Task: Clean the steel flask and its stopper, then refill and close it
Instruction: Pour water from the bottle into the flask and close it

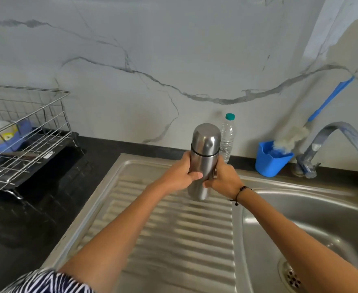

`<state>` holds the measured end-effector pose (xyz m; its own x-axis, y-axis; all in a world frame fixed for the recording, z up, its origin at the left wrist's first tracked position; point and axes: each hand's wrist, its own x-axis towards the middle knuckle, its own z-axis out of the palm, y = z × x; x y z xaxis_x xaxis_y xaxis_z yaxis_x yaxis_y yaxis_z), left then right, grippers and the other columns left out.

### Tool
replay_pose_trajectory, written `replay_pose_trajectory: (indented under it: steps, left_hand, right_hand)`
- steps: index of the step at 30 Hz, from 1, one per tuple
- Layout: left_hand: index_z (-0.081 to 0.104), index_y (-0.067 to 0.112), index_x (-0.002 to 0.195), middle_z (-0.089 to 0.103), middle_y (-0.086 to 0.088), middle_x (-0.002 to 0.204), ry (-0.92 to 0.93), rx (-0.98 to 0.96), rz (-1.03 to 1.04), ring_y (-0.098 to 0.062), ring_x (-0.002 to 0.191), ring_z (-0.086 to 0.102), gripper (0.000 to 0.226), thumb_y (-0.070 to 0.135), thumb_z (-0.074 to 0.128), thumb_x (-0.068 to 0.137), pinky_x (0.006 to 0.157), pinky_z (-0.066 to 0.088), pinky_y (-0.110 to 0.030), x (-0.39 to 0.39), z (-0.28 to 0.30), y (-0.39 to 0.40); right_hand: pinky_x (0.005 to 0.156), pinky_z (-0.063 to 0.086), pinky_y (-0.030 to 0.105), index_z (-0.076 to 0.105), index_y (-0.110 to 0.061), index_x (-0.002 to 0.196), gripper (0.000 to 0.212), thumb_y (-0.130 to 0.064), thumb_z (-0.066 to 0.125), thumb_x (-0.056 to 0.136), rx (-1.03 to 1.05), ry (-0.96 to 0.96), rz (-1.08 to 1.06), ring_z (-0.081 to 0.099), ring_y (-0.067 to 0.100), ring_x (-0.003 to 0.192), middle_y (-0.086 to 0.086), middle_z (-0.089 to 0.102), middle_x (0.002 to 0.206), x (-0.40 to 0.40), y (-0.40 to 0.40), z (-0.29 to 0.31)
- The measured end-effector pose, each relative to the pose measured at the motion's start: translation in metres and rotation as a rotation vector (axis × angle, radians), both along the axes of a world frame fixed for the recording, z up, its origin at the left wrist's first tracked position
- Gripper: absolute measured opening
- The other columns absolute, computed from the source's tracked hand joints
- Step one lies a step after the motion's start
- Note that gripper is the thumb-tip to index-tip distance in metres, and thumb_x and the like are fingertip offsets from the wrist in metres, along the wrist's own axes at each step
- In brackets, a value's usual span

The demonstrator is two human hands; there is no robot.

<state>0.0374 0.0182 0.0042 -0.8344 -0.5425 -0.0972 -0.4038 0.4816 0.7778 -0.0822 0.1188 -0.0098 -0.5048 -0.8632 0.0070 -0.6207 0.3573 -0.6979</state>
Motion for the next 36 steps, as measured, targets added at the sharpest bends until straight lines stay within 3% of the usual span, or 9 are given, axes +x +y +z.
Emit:
replay_pose_trajectory:
  steps: [10, 13, 19, 25, 31, 36]
  left_hand:
    - [0.026, 0.012, 0.143, 0.051, -0.007, 0.136, -0.021, 0.000, -0.014, -0.020, 0.124, 0.051, 0.064, 0.019, 0.062, 0.091, 0.106, 0.041, -0.038, -0.035, -0.018, -0.035]
    - [0.026, 0.012, 0.142, 0.051, -0.007, 0.137, -0.040, -0.009, -0.018, -0.019, 0.123, 0.052, 0.062, 0.019, 0.062, 0.091, 0.103, 0.042, -0.033, -0.040, -0.021, -0.037]
    - [0.028, 0.010, 0.141, 0.051, -0.007, 0.137, -0.034, -0.025, 0.002, -0.020, 0.123, 0.051, 0.060, 0.017, 0.061, 0.092, 0.097, 0.039, -0.025, -0.045, -0.023, -0.043]
    - [0.027, 0.008, 0.142, 0.053, -0.009, 0.134, -0.024, -0.090, 0.015, -0.022, 0.121, 0.053, 0.060, 0.016, 0.060, 0.092, 0.095, 0.040, -0.025, -0.048, -0.026, -0.046]
    - [0.027, 0.006, 0.142, 0.053, -0.011, 0.133, -0.025, -0.191, 0.003, -0.024, 0.121, 0.053, 0.061, 0.018, 0.061, 0.092, 0.101, 0.043, -0.035, -0.051, -0.030, -0.049]
    - [0.025, 0.007, 0.143, 0.053, -0.011, 0.134, -0.024, -0.222, 0.006, -0.025, 0.121, 0.053, 0.063, 0.017, 0.060, 0.092, 0.102, 0.043, -0.037, -0.051, -0.033, -0.047]
  right_hand:
    - [0.081, 0.048, 0.032, 0.031, -0.009, 0.128, 0.076, -0.008, 0.077, 0.067, 0.010, -0.010, -0.016, 0.058, 0.025, 0.094, 0.007, 0.060, 0.104, -0.037, -0.035, -0.023]
    - [0.083, 0.050, 0.035, 0.032, -0.010, 0.127, 0.075, -0.007, 0.077, 0.067, 0.004, -0.016, -0.023, 0.058, 0.025, 0.094, 0.007, 0.060, 0.103, -0.040, -0.037, -0.028]
    - [0.078, 0.046, 0.030, 0.034, -0.008, 0.125, 0.068, -0.008, 0.076, 0.071, 0.025, 0.005, -0.001, 0.056, 0.022, 0.089, 0.004, 0.056, 0.096, -0.045, -0.043, -0.026]
    - [0.082, 0.051, 0.037, 0.036, -0.007, 0.122, 0.065, -0.008, 0.076, 0.070, 0.013, 0.016, 0.005, 0.058, 0.025, 0.092, 0.009, 0.059, 0.101, -0.050, -0.048, -0.027]
    - [0.073, 0.044, 0.028, 0.035, -0.007, 0.119, 0.061, -0.009, 0.075, 0.073, 0.014, 0.018, 0.004, 0.054, 0.019, 0.083, 0.002, 0.053, 0.092, -0.053, -0.049, -0.028]
    - [0.077, 0.048, 0.031, 0.034, -0.007, 0.120, 0.059, -0.007, 0.072, 0.075, 0.000, -0.009, 0.005, 0.057, 0.023, 0.088, 0.007, 0.057, 0.098, -0.051, -0.047, -0.031]
